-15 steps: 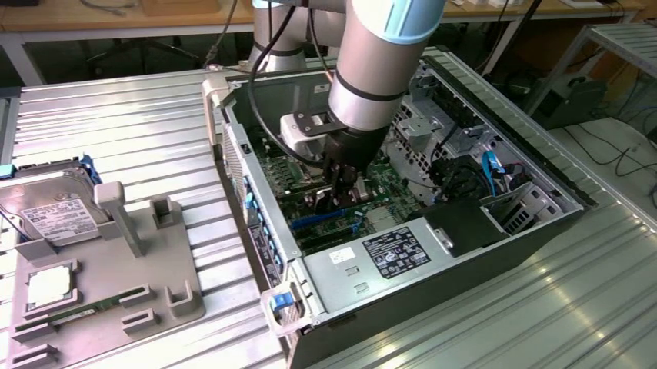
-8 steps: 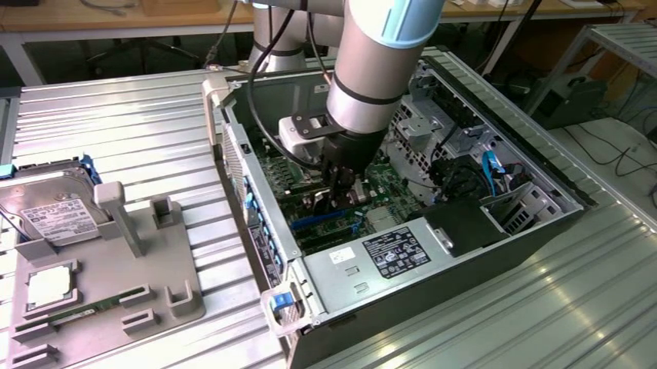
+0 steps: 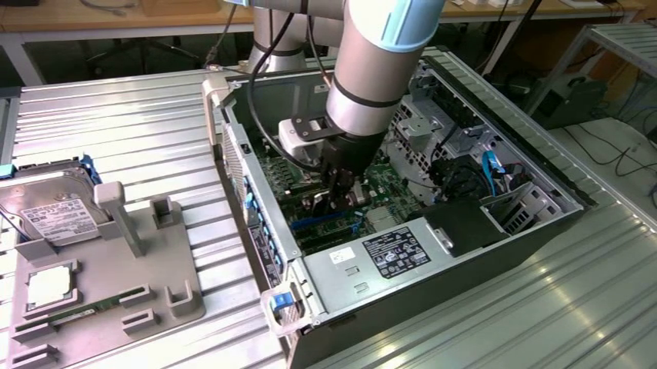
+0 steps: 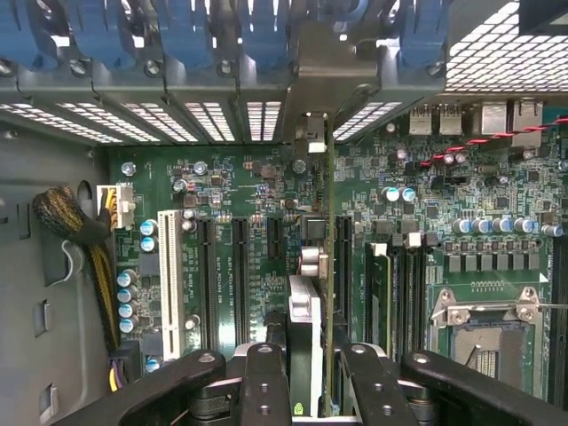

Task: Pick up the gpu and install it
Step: 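Insert the gpu into the slot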

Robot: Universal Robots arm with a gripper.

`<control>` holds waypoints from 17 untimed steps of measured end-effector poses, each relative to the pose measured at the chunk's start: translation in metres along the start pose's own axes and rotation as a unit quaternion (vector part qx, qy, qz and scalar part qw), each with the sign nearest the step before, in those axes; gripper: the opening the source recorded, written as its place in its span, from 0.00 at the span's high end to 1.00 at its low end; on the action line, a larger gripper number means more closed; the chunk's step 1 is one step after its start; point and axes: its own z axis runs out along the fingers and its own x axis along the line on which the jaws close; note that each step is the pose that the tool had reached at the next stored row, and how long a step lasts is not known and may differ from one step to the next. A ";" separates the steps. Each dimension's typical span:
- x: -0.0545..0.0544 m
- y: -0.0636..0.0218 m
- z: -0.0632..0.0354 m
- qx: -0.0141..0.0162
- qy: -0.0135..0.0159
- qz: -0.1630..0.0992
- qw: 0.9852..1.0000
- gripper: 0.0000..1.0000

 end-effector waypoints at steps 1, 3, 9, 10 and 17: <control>0.000 0.0000 0.0005 0.000 0.000 0.000 1.000 0.72; 0.000 0.0000 0.0022 0.000 0.000 0.000 1.000 0.72; 0.000 -0.0001 0.0049 0.000 0.000 0.000 1.000 0.72; 0.000 -0.0001 0.0050 0.000 0.000 0.000 1.000 0.72; -0.004 0.0000 0.0053 0.000 0.000 -0.001 1.000 0.72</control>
